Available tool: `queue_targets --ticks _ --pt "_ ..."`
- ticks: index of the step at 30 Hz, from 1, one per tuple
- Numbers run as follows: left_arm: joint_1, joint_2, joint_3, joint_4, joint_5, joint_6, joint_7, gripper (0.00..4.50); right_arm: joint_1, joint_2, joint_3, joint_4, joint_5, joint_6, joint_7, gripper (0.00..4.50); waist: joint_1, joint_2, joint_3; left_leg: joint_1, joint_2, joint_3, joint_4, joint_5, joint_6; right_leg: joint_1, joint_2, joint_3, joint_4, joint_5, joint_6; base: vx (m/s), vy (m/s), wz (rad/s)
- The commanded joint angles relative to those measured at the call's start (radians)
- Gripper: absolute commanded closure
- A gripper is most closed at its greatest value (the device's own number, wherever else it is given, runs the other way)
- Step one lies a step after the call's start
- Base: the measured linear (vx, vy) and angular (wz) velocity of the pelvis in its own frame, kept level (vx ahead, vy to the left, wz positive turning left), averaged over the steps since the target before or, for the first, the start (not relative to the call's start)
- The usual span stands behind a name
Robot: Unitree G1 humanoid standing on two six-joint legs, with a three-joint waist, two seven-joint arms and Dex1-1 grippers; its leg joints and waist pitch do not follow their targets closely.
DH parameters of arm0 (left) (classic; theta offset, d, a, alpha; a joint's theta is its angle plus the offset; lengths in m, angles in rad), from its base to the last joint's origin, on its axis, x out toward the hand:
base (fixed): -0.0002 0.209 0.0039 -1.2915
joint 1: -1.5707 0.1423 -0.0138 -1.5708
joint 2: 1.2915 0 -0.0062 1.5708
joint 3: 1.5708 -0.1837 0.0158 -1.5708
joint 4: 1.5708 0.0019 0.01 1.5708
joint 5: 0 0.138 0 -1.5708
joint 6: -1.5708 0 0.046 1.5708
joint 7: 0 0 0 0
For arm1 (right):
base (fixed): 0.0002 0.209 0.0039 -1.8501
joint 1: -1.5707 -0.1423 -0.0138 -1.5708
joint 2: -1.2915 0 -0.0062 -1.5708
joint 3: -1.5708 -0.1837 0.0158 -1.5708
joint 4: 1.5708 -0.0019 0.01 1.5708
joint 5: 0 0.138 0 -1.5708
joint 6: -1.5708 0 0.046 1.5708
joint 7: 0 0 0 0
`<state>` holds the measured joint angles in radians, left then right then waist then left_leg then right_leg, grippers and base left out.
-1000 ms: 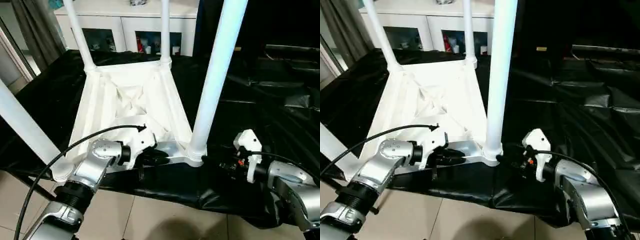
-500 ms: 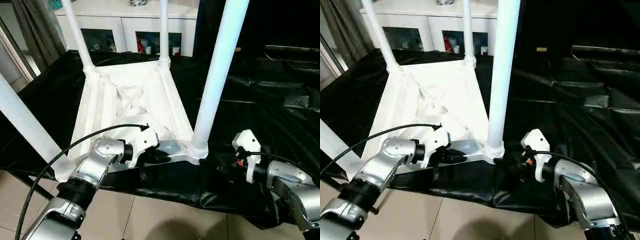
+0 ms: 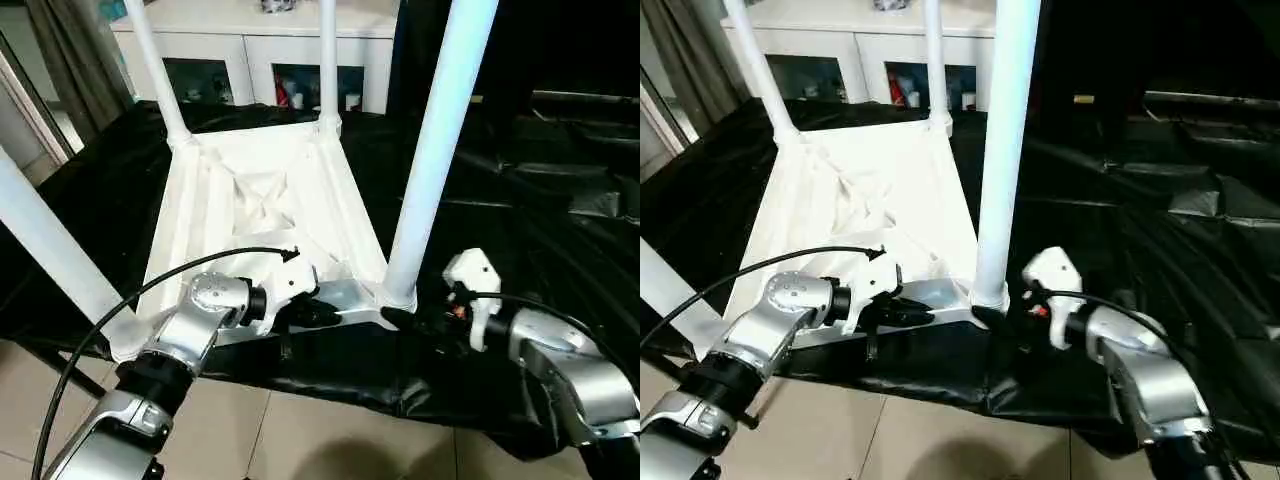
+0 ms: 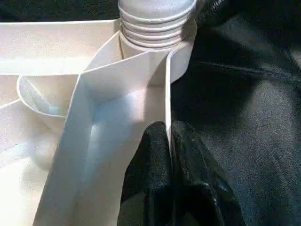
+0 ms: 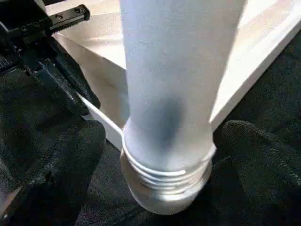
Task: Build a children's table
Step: Rotate leg to tighten
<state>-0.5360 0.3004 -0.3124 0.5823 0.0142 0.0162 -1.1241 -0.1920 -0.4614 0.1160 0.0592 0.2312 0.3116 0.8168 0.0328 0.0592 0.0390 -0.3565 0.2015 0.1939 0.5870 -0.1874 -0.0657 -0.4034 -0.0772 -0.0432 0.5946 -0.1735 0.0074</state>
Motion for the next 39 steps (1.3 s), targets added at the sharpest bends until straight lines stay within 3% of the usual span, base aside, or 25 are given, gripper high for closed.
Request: queue_targets --ticks 1,18,29,33,35,37,39 --pt "0.015 0.0 -0.015 0.052 0.015 0.004 0.01 4.5 -0.015 0.006 0.003 0.02 -0.012 -0.018 0.0 0.42 0.001 -0.027 -0.049 0.0 0.016 -0.013 -0.067 -0.265 0.045 0.036 -0.049 0.029 -0.095 -0.439 -0.145 0.0 0.0 0.0" --pt "0.004 -0.001 -0.007 0.104 0.018 -0.026 0.013 4.5 -0.048 0.041 0.025 0.079 -0.033 -0.053 -0.011 1.77 -0.001 -0.032 -0.045 0.0 0.014 -0.015 -0.069 -0.291 0.042 0.031 -0.051 0.029 -0.104 -0.522 -0.112 0.0 0.0 0.0" --pt "0.005 -0.011 0.006 0.126 0.011 -0.03 0.032 4.5 -0.033 0.067 0.024 0.089 -0.037 -0.061 -0.031 1.96 -0.002 -0.033 -0.043 0.002 0.013 -0.016 -0.071 -0.305 0.039 0.027 -0.051 0.028 -0.109 -0.562 -0.095 0.0 0.0 0.0" --pt "-0.028 -0.062 0.021 0.174 0.023 -0.011 0.134 4.5 -0.009 0.148 -0.035 0.128 -0.045 -0.071 -0.189 1.97 -0.007 -0.032 -0.038 0.007 0.01 -0.018 -0.071 -0.344 0.026 0.019 -0.051 0.022 -0.119 -0.635 -0.074 0.0 0.0 0.0" --pt "-0.057 -0.102 0.024 0.218 0.037 0.0 0.202 4.5 0.001 0.206 -0.053 0.152 -0.064 -0.071 -0.296 1.98 -0.013 -0.029 -0.035 0.017 0.005 -0.019 -0.068 -0.383 0.014 0.006 -0.049 0.016 -0.134 -0.703 -0.051 0.0 0.0 0.0" --pt "-0.094 -0.148 0.03 0.265 0.049 0.01 0.286 4.5 0.009 0.257 -0.047 0.16 -0.084 -0.052 -0.371 1.98 -0.018 -0.028 -0.033 0.016 0.005 -0.024 -0.074 -0.399 0.009 0.012 -0.048 0.01 -0.137 -0.712 -0.04 0.0 0.0 0.0" --pt "-0.131 -0.191 0.036 0.308 0.055 0.018 0.353 4.5 -0.005 0.32 -0.053 0.186 -0.108 -0.033 -0.481 1.99 -0.022 -0.025 -0.033 0.025 0.003 -0.03 -0.078 -0.437 0.005 0.01 -0.048 0.001 -0.147 -0.714 -0.031 0.0 0.0 0.0"
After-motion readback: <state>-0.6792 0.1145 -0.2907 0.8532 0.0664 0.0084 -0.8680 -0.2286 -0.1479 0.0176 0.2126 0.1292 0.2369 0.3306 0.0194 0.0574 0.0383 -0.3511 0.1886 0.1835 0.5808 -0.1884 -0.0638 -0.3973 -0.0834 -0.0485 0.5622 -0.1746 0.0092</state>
